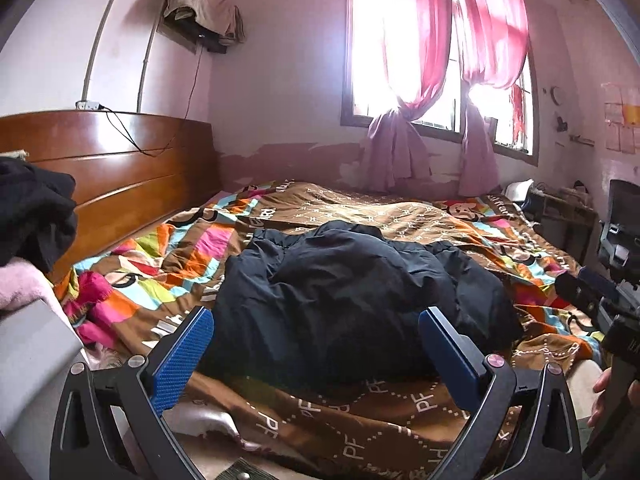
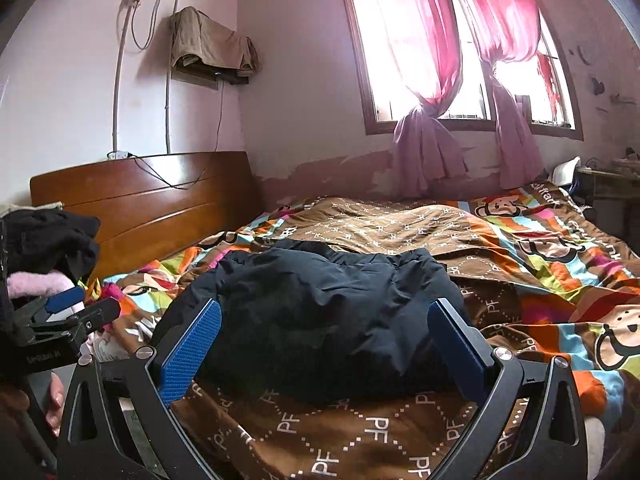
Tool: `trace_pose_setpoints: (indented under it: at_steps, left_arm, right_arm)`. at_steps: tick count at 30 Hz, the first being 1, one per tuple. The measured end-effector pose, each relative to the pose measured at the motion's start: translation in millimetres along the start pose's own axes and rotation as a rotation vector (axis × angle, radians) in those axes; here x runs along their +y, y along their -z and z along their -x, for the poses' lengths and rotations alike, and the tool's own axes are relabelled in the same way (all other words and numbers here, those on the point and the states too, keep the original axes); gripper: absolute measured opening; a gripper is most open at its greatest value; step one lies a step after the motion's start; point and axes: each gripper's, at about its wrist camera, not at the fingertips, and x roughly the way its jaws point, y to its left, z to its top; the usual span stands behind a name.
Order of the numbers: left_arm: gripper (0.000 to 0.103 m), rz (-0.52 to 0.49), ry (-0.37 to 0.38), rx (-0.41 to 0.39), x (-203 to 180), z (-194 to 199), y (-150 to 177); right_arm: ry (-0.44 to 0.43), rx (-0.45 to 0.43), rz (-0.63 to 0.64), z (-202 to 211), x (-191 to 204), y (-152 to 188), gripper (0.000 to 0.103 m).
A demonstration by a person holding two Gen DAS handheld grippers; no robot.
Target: Fold large clothes
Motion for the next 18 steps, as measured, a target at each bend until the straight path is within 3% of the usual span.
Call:
trace_pose_setpoints:
  at_steps: [18]
  left_arm:
    - [0.103,-0.01,0.012,0.048,-4,-6,15]
  right_arm:
    - [-0.002,0.078,-0.002,-10,-3,19,0.102]
